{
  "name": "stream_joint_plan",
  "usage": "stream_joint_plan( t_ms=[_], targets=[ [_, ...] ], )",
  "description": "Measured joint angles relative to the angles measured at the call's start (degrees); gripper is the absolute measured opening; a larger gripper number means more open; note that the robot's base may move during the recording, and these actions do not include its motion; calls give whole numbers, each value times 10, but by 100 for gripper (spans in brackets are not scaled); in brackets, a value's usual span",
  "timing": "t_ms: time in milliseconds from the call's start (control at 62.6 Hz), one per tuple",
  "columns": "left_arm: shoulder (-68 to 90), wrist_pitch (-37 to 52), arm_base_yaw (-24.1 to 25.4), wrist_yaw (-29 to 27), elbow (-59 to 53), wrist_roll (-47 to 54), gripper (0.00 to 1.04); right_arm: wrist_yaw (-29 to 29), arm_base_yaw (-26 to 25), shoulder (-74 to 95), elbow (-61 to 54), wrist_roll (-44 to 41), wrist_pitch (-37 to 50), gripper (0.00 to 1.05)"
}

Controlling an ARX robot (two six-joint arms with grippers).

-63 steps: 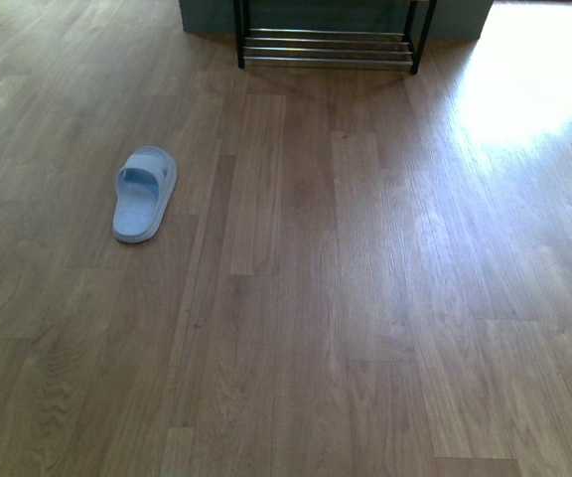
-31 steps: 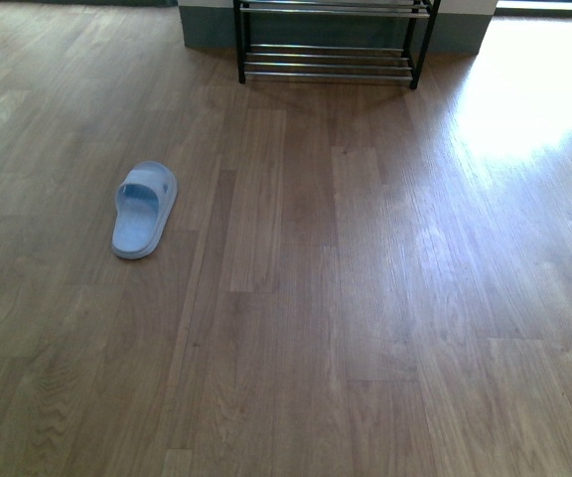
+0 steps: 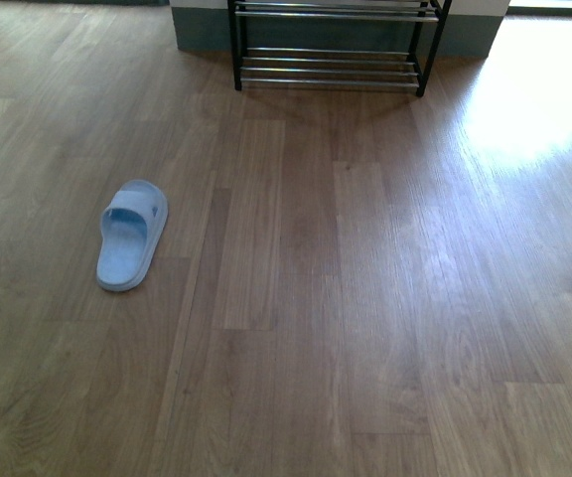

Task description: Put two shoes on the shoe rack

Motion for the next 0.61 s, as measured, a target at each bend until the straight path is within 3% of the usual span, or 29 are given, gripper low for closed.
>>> stream_joint_plan(
  t_ms=[607],
  targets=[
    [1,-1,-1,0,0,0,2,2,0,0,0,0,0,96]
  ],
)
